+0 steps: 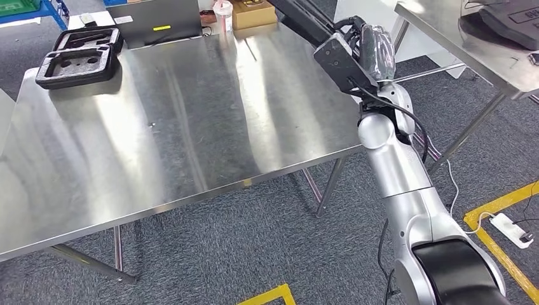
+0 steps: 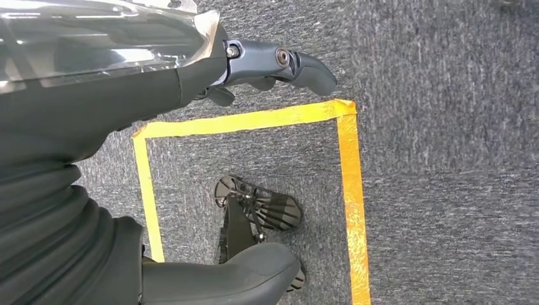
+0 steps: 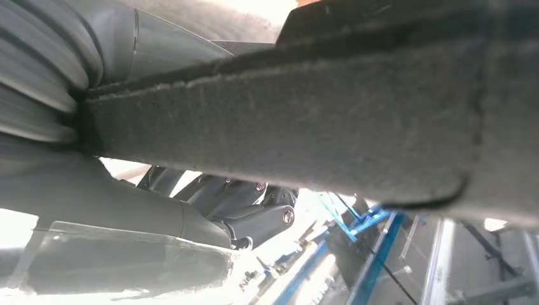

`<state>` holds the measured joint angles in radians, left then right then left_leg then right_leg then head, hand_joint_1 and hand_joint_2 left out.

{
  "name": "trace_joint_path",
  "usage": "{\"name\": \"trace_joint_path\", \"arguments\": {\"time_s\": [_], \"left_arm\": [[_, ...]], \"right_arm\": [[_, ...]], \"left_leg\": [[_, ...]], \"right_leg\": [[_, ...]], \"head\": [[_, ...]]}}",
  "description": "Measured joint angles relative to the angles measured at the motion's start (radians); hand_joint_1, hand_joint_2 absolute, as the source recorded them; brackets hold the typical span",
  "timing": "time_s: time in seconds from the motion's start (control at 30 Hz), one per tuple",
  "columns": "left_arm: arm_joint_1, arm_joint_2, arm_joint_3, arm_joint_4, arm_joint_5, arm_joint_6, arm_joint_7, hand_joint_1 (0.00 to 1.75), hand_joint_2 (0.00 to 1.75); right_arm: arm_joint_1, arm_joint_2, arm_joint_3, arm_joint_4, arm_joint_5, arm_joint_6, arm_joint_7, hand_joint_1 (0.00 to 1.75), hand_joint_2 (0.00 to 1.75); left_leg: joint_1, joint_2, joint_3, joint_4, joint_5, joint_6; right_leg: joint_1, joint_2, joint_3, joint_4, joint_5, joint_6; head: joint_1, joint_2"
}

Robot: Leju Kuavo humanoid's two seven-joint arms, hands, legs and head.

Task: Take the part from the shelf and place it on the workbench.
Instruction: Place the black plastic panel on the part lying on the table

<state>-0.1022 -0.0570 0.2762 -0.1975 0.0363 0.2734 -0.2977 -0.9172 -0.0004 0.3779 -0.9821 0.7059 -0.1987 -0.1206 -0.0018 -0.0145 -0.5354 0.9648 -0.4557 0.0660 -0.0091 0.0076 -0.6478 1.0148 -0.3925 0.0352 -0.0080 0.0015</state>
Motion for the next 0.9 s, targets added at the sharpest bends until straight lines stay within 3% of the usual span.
{"name": "trace_joint_path", "arguments": {"time_s": [0.1, 0.13, 0.17, 0.2, 0.27, 0.3, 0.37, 0.43, 0.5, 0.6, 0.63, 0.67, 0.7, 0.73, 0.8, 0.87, 0.9], "left_arm": [[0.000, -0.001, 0.000, 0.000, -0.003, 0.000, 0.000, 0.00, 1.75], [0.001, -0.001, 0.000, 0.000, -0.003, 0.000, 0.000, 0.00, 1.75], [0.001, -0.001, 0.000, 0.000, -0.004, -0.001, 0.000, 0.00, 1.75], [0.002, -0.002, 0.000, 0.000, -0.004, -0.001, 0.000, 0.00, 1.75], [0.002, -0.004, 0.000, 0.000, -0.005, -0.001, 0.000, 0.00, 1.75], [0.002, -0.004, 0.000, 0.000, -0.005, -0.001, 0.000, 0.00, 1.75], [0.003, -0.004, 0.000, 0.000, -0.005, -0.001, -0.002, 0.00, 1.75], [0.006, -0.004, 0.000, 0.000, -0.005, -0.001, -0.003, 0.00, 1.75], [0.008, -0.005, 0.000, 0.000, -0.006, -0.001, -0.004, 0.00, 1.75], [0.007, -0.005, 0.000, 0.000, -0.007, -0.001, -0.005, 0.00, 1.75], [0.008, -0.005, 0.000, 0.000, -0.007, -0.001, -0.005, 0.00, 1.75], [0.008, -0.005, 0.000, 0.000, -0.006, -0.001, -0.005, 0.00, 1.75], [0.009, -0.005, 0.000, 0.000, -0.006, -0.001, -0.005, 0.00, 1.75], [0.009, -0.005, 0.000, 0.000, -0.006, -0.001, -0.005, 0.00, 1.75], [0.008, -0.004, 0.000, 0.000, -0.006, 0.000, -0.005, 0.00, 1.75], [0.005, -0.004, 0.001, 0.000, -0.005, 0.002, -0.005, 0.00, 1.75], [0.004, -0.004, 0.001, 0.000, -0.005, 0.002, -0.005, 0.00, 1.75]], "right_arm": [[-0.002, 0.000, 0.002, 0.000, 0.003, 0.000, 0.001, 1.75, 1.75], [0.000, -0.001, 0.003, 0.001, 0.004, 0.001, 0.002, 1.75, 1.75], [0.002, -0.001, 0.003, 0.001, 0.005, 0.001, 0.004, 1.75, 1.75], [0.003, -0.001, 0.004, 0.001, 0.007, 0.002, 0.007, 1.75, 1.75], [0.002, -0.002, 0.004, 0.001, 0.009, 0.005, 0.013, 1.75, 1.75], [0.000, -0.003, 0.004, 0.002, 0.010, 0.007, 0.016, 1.75, 1.75], [0.000, -0.002, 0.006, 0.003, 0.012, 0.010, 0.019, 1.75, 1.75], [0.000, -0.001, 0.008, 0.005, 0.015, 0.012, 0.023, 1.75, 1.75], [-0.003, 0.001, 0.008, 0.006, 0.018, 0.014, 0.025, 1.75, 1.75], [-0.005, 0.003, 0.008, 0.007, 0.021, 0.014, 0.025, 1.75, 1.75], [-0.005, 0.003, 0.008, 0.009, 0.022, 0.014, 0.025, 1.75, 1.75], [-0.005, 0.004, 0.009, 0.011, 0.023, 0.014, 0.026, 1.75, 1.75], [-0.005, 0.005, 0.009, 0.013, 0.024, 0.014, 0.026, 1.75, 1.75], [-0.005, 0.006, 0.009, 0.014, 0.026, 0.014, 0.026, 1.75, 1.75], [-0.006, 0.010, 0.009, 0.015, 0.028, 0.014, 0.025, 1.75, 1.75], [-0.009, 0.012, 0.009, 0.018, 0.028, 0.014, 0.024, 1.75, 1.75], [-0.011, 0.013, 0.010, 0.021, 0.028, 0.014, 0.024, 1.75, 1.75]], "left_leg": [[0.002, -0.005, 0.004, -0.005, 0.005, 0.002], [0.003, -0.009, 0.004, -0.004, 0.005, 0.002], [0.003, -0.015, 0.004, -0.004, 0.005, 0.001], [0.004, -0.021, 0.005, -0.002, 0.003, -0.001], [0.006, -0.036, 0.006, 0.005, -0.003, -0.010], [0.006, -0.043, 0.003, 0.011, -0.008, -0.017], [0.006, -0.053, -0.006, 0.019, -0.015, -0.029], [0.009, -0.058, -0.011, 0.021, -0.018, -0.038], [0.011, -0.036, -0.026, 0.053, -0.039, -0.050], [0.014, 0.004, -0.123, 0.236, -0.117, -0.064], [0.015, 0.007, -0.159, 0.291, -0.132, -0.066], [0.015, 0.009, -0.180, 0.316, -0.127, -0.067], [0.015, 0.011, -0.183, 0.300, -0.102, -0.066], [0.015, 0.017, -0.166, 0.249, -0.064, -0.063], [0.009, 0.053, -0.107, 0.109, 0.010, -0.054], [0.001, 0.076, -0.077, 0.041, 0.032, -0.045], [-0.004, 0.071, -0.077, 0.038, 0.028, -0.042]], "right_leg": [[-0.003, -0.001, -0.085, 0.190, -0.078, -0.004], [-0.005, -0.001, -0.109, 0.241, -0.093, -0.001], [-0.007, -0.001, -0.115, 0.257, -0.094, 0.006], [-0.010, -0.001, -0.100, 0.229, -0.079, 0.014], [-0.017, 0.008, -0.031, 0.090, -0.030, 0.031], [-0.018, 0.014, 0.002, 0.027, -0.012, 0.032], [-0.017, 0.020, 0.029, -0.021, -0.006, 0.021], [-0.015, 0.009, 0.029, -0.019, -0.008, 0.006], [-0.019, -0.001, 0.032, -0.022, -0.011, -0.010], [-0.018, -0.017, 0.037, -0.023, -0.017, -0.025], [-0.016, -0.024, 0.038, -0.023, -0.019, -0.027], [-0.015, -0.030, 0.039, -0.023, -0.020, -0.029], [-0.015, -0.037, 0.041, -0.022, -0.021, -0.030], [-0.014, -0.043, 0.044, -0.022, -0.023, -0.030], [-0.009, -0.055, 0.052, -0.022, -0.029, -0.026], [-0.002, -0.067, 0.055, -0.021, -0.034, -0.019], [0.000, -0.075, 0.057, -0.021, -0.036, -0.014]], "head": [[0.004, 0.000], [0.005, 0.000], [0.005, 0.000], [0.006, 0.000], [0.006, 0.000], [0.006, 0.000], [0.004, 0.000], [0.003, 0.000], [0.000, 0.000], [-0.009, 0.000], [-0.009, 0.000], [-0.010, 0.000], [-0.010, 0.000], [-0.010, 0.000], [-0.011, 0.000], [-0.011, 0.000], [-0.011, 0.000]]}}
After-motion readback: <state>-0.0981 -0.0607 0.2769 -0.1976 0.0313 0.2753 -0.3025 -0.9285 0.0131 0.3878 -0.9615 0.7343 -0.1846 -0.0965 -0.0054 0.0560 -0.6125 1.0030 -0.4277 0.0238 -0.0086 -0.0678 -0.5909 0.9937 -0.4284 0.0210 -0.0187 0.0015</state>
